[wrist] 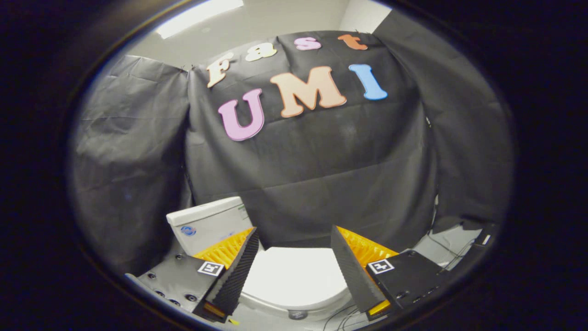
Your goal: Open the toilet lid.
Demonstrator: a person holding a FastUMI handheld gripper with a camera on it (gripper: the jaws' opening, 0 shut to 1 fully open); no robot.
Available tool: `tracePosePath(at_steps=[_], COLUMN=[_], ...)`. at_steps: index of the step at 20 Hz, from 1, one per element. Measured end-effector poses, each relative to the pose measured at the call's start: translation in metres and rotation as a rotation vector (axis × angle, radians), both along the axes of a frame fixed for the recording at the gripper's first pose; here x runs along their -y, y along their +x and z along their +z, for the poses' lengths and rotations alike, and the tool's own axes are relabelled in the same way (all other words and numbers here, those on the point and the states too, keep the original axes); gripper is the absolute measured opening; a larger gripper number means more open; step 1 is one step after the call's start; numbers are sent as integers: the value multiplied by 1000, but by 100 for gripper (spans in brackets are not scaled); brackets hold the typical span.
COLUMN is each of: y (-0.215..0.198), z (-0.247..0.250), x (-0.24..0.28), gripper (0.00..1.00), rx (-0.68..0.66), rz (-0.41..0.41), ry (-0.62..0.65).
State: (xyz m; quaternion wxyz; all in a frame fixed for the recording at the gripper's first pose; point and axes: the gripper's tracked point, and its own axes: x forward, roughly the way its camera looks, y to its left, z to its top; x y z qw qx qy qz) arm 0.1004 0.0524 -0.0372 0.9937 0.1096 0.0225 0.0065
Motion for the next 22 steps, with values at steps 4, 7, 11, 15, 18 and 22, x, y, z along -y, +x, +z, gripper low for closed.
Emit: tracePosePath(at_steps=[4, 7, 11, 15, 18, 22], y=[-1, -9, -25, -30, -39, -57], z=[-73, -120, -174, -194, -213, -246], x=[-20, -23, -28, -24, -36, -61], gripper=[98, 98, 98, 98, 98, 98], rx=[-128, -220, -310, -309, -352, -414], rz=[8, -32, -73, -130, -87, -36], ry=[42, 134, 263, 409, 430, 454])
